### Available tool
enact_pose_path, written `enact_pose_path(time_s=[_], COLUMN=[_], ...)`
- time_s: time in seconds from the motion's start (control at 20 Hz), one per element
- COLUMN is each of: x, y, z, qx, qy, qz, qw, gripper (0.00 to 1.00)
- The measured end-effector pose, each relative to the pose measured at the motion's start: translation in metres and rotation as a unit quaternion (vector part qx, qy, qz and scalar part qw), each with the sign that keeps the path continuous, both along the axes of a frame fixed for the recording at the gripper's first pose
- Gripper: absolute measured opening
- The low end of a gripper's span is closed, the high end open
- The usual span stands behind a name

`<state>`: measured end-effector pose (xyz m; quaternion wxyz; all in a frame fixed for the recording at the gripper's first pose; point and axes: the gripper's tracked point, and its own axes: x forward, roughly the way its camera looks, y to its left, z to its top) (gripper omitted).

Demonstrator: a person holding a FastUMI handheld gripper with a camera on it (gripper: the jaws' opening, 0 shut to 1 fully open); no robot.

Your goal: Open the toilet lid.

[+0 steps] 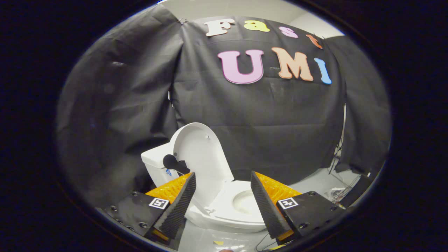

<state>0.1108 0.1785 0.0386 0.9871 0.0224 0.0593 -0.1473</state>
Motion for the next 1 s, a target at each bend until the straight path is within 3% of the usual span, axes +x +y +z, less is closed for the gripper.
enact_pose_path(time_s=[0.25,1.0], x=[-0.012,-0.054], y=[-0.026,-0.098], z=[0.001,-0.02], qx=[0.013,-0.021], qy=[-0.022,0.024], qz=[0.022,0.049], qw=[0.999,0.998], gripper=[0.97,0.98])
